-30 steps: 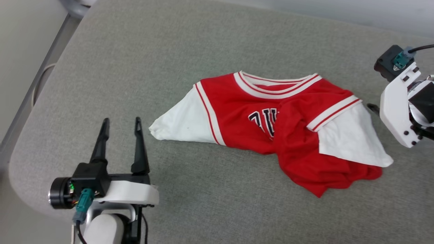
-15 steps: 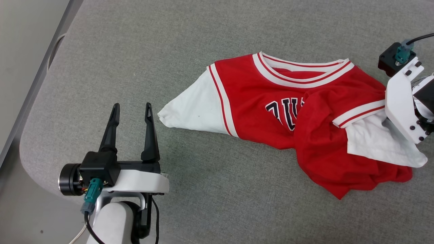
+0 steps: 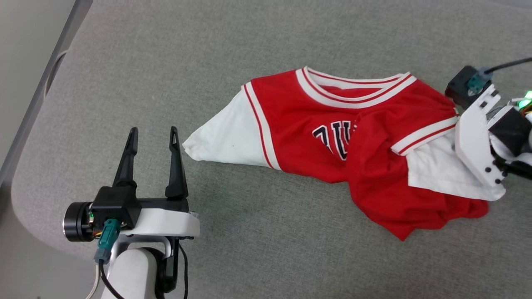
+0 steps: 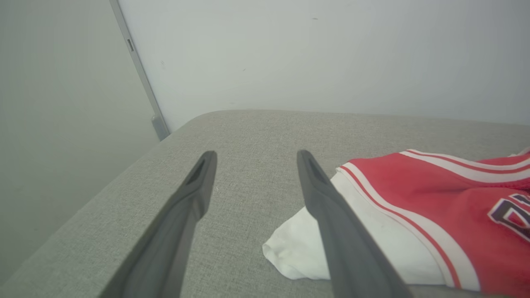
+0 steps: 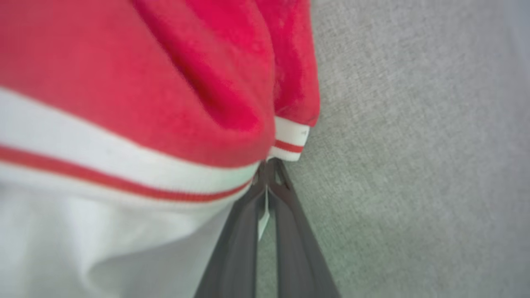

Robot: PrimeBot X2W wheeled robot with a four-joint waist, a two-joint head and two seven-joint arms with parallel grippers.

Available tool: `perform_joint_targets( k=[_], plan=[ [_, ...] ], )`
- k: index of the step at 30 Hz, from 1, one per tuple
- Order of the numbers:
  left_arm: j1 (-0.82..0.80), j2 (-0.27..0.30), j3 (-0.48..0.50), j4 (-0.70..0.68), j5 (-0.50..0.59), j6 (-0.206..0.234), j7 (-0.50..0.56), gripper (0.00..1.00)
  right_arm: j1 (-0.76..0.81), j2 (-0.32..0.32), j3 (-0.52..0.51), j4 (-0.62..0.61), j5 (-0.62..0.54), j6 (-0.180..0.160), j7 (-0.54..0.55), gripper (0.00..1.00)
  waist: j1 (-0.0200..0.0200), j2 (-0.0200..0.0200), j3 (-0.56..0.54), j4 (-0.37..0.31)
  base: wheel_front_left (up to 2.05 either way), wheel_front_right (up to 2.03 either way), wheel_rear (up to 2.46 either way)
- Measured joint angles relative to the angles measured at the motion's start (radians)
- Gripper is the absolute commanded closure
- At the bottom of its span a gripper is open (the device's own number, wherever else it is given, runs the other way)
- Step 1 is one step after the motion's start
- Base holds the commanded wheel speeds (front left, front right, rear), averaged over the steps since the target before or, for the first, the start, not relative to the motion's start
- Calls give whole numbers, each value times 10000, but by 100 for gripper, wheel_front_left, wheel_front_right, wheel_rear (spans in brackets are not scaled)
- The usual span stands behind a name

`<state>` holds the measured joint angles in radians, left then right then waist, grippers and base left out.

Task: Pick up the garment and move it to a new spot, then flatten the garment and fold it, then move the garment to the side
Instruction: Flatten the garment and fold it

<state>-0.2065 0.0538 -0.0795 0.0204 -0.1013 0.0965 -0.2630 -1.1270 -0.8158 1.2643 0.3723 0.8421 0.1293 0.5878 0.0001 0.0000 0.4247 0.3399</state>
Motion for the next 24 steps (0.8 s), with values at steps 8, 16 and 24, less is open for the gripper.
perform_joint_targets(
  k=[8, 16, 24],
  plan=[
    [524, 65, 376, 82, 297, -203, 0, 0, 654, -606, -61, -895, 40, 21, -2213, 100, 1, 0, -898, -659, 0, 0, 0],
    [1056, 217, 629, 102, 420, -355, 0, 0, 1856, -1662, -1266, -2146, 205, 21, -3241, 100, 0, 0, -1650, -1521, 0, 0, 0],
    [1368, 221, 690, 84, 472, -453, 0, 0, 3175, -2736, -3419, -2717, 17, 21, -3101, 100, -1, 0, -2191, -2026, 0, 0, 0]
  ],
)
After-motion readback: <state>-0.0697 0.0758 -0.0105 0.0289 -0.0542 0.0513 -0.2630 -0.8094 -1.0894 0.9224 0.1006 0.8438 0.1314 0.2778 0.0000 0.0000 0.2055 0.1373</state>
